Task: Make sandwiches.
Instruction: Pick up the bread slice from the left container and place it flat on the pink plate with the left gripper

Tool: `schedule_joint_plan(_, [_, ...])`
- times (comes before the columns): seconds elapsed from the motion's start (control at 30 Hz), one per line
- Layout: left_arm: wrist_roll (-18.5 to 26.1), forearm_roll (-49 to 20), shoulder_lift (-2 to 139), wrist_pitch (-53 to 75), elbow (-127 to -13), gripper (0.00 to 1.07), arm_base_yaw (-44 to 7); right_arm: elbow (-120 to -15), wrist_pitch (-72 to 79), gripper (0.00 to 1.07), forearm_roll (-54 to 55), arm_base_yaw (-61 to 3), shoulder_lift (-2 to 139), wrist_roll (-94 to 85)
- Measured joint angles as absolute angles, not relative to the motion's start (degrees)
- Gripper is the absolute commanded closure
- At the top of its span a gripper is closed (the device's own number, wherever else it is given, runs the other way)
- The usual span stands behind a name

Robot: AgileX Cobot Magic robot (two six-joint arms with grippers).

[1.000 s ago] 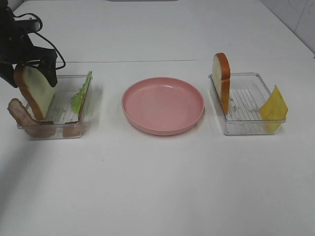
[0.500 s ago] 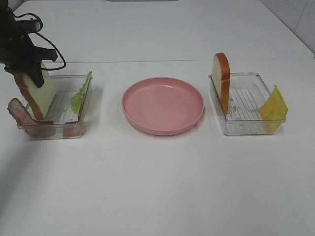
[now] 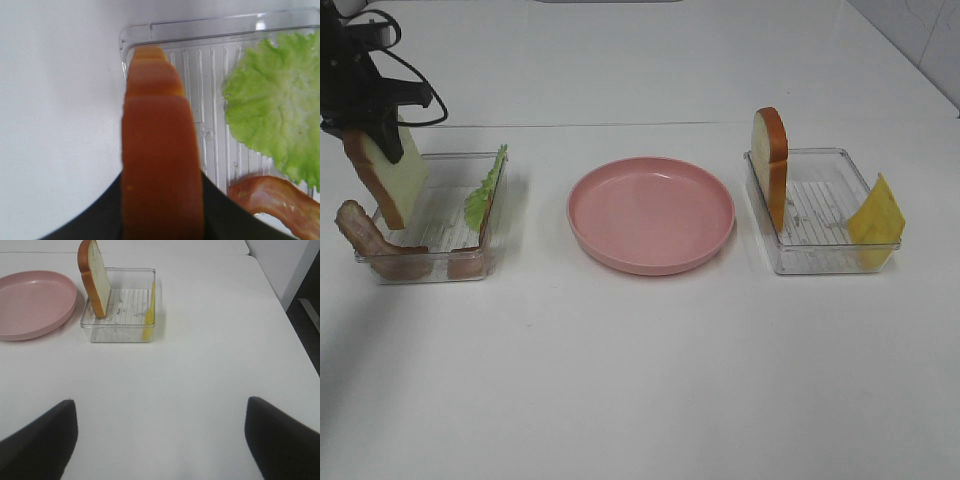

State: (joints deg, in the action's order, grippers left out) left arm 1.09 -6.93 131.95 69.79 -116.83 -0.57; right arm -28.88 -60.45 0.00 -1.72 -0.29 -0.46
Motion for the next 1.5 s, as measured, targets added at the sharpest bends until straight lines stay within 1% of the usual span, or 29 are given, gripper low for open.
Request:
schedule_joint_plan(0.27, [-0.3, -7.3, 124.4, 70.1, -116.8, 1.07, -0.6, -28.9, -60.4, 0.25, 0.0, -1.7, -0.3, -0.5])
schedule_joint_plan(0.37, [-0.5, -8.9, 120.6, 70.1, -116.8, 1.07, -0.6, -28.9, -60.4, 0.25, 0.0, -1.7, -0.3, -0.5])
schedule_joint_plan(0.4, [-0.5, -11.3, 117.8, 70.1, -116.8, 1.07, -0.6, -28.9, -60.4, 0.25, 0.0, -1.7, -0.3, -0.5])
schedule_joint_plan(0.43, [-0.5, -11.3, 117.8, 70.1, -116.8, 1.07, -0.6, -28.9, -60.4, 0.25, 0.0, -1.7, -0.3, -0.5])
schedule_joint_plan(0.47, [-0.5, -12.9, 116.8, 70.2, -116.9, 1.07, -0.6, -28.9, -60.4, 0.25, 0.0, -1.7, -0.3, -0.5])
schedule_joint_plan(0.5, [-0.5, -16.0, 115.3, 70.2, -117.8, 1.07, -0.6, -28.9, -60.4, 0.25, 0.0, -1.7, -0.3, -0.5])
schedule_joint_plan(0.53, [-0.5, -16.0, 115.3, 70.2, -117.8, 1.07, -0.6, -28.9, -60.4, 0.25, 0.0, -1.7, -0.3, -0.5])
schedule_joint_plan(0.57, [0.0, -19.8, 114.6, 70.2, -118.9, 1.07, -0.6, -28.9, -60.4, 0.25, 0.0, -1.7, -0.3, -0.5])
schedule_joint_plan(0.6, [0.0, -19.8, 114.6, 70.2, -118.9, 1.07, -0.6, -28.9, -60.4, 0.25, 0.0, -1.7, -0.3, -0.5])
schedule_joint_plan(0.63, [0.6, -21.9, 114.6, 70.2, -119.6, 1.07, -0.7, -28.9, -60.4, 0.25, 0.0, -1.7, -0.3, -0.5])
schedule_joint_plan(0.67, [1.3, -26.2, 115.2, 70.2, -120.6, 1.07, -1.0, -28.9, -60.4, 0.25, 0.0, -1.7, -0.3, -0.5])
schedule_joint_plan(0.7, [1.3, -26.2, 115.2, 70.2, -120.6, 1.07, -1.0, -28.9, -60.4, 0.25, 0.0, -1.7, -0.3, -0.5])
schedule_joint_plan(0.73, [1.5, -27.9, 115.7, 70.2, -121.2, 1.07, -1.4, -28.9, -60.4, 0.25, 0.0, -1.7, -0.3, -0.5])
schedule_joint_plan(0.77, [1.7, -30.5, 117.0, 70.2, -122.4, 1.07, -2.8, -28.9, -60.4, 0.25, 0.0, -1.7, -0.3, -0.5])
schedule_joint_plan(0.8, [1.7, -30.5, 117.0, 70.2, -122.4, 1.07, -2.8, -28.9, -60.4, 0.25, 0.0, -1.7, -0.3, -0.5])
schedule_joint_plan(0.87, [1.9, -32.4, 120.0, 70.2, -124.2, 1.07, -6.1, -28.9, -60.4, 0.25, 0.0, -1.7, -0.3, -0.5])
schedule_joint_plan(0.9, [1.9, -32.4, 120.0, 70.2, -124.2, 1.07, -6.1, -28.9, -60.4, 0.25, 0.0, -1.7, -0.3, -0.5])
schedule_joint_plan(0.93, [1.8, -32.7, 121.0, 70.2, -124.8, 1.07, -7.5, -28.9, -60.4, 0.25, 0.0, -1.7, -0.3, -0.5])
schedule_joint_plan(0.97, [0.9, -32.8, 123.9, 70.1, -126.6, 1.07, -10.1, -28.9, -60.4, 0.25, 0.0, -1.7, -0.3, -0.5])
schedule_joint_plan(1.03, [0.3, -32.8, 124.9, 70.1, -127.3, 1.07, -11.1, -28.9, -60.4, 0.25, 0.0, -1.7, -0.3, -0.5])
schedule_joint_plan(1.07, [-0.9, -32.8, 127.7, 70.0, -129.2, 1.07, -13.2, -28.9, -60.4, 0.25, 0.0, -1.7, -0.3, -0.5])
schedule_joint_plan(1.1, [-0.9, -32.8, 127.7, 70.0, -129.2, 1.07, -13.2, -28.9, -60.4, 0.25, 0.0, -1.7, -0.3, -0.5])
schedule_joint_plan(1.13, [-2.3, -32.7, 130.7, 69.8, -131.3, 1.07, -15.2, -28.9, -60.4, 0.25, 0.0, -1.7, -0.3, -0.5])
schedule_joint_plan(1.2, [-3.0, -32.6, 132.1, 69.6, -132.1, 1.07, -16.2, -28.9, -60.4, 0.25, 0.0, -1.7, -0.3, -0.5])
schedule_joint_plan(1.23, [-4.6, -32.6, 134.7, 69.3, -134.1, 1.07, -17.9, -28.9, -60.4, 0.25, 0.0, -1.7, -0.3, -0.5])
schedule_joint_plan(1.3, [-5.4, -32.6, 135.7, 69.2, -134.9, 1.07, -18.5, -28.9, -60.4, 0.25, 0.0, -1.7, -0.3, -0.5])
schedule_joint_plan(1.33, [-6.4, -32.6, 137.7, 69.0, -136.5, 1.07, -19.9, -28.9, -60.4, 0.25, 0.0, -1.7, -0.3, -0.5])
schedule_joint_plan(1.47, [-7.8, -32.5, 140.4, 67.8, -137.5, 1.07, -21.9, -28.9, -60.4, 0.25, 0.0, -1.7, -0.3, -0.5])
schedule_joint_plan(1.5, [-8.9, -32.5, 141.6, 66.3, -137.5, 1.07, -22.9, -28.9, -60.4, 0.25, 0.0, -1.7, -0.3, -0.5])
